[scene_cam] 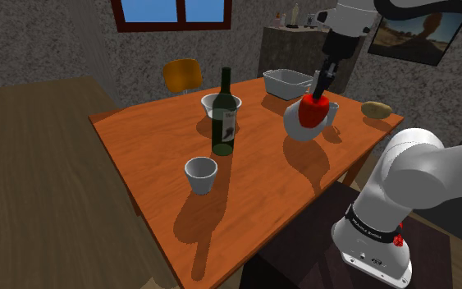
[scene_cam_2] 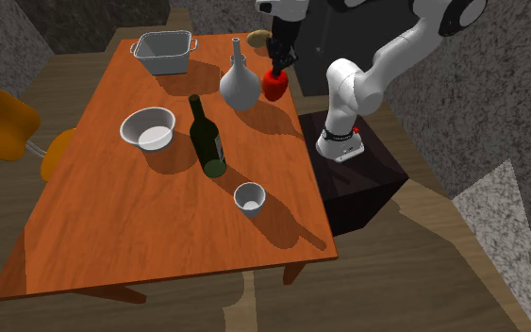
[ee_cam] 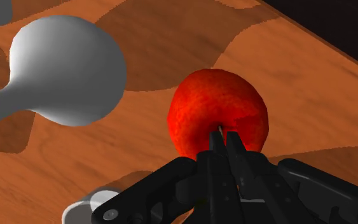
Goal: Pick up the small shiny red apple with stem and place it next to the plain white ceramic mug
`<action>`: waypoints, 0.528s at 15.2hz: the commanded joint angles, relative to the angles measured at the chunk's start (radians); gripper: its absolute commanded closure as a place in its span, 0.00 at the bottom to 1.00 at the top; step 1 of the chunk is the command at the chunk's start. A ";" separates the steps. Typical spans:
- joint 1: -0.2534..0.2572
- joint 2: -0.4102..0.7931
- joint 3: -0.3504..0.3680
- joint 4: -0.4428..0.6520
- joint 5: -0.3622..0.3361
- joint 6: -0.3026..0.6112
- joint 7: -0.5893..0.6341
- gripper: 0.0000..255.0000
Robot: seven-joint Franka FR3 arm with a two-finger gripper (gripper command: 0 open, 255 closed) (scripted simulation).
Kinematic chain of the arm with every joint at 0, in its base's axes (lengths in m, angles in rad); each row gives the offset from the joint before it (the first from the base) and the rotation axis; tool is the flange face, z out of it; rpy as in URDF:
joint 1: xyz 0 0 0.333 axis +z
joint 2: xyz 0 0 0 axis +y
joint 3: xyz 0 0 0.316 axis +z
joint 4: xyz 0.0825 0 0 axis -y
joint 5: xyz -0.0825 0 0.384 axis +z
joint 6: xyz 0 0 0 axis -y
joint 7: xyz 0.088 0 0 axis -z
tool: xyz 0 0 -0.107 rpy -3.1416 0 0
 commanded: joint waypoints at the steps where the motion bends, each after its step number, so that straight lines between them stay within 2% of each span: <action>1: -0.022 -0.009 -0.058 -0.001 -0.044 -0.001 -0.056 1.00; 8: -0.076 0.039 -0.244 0.056 -0.172 0.020 -0.224 1.00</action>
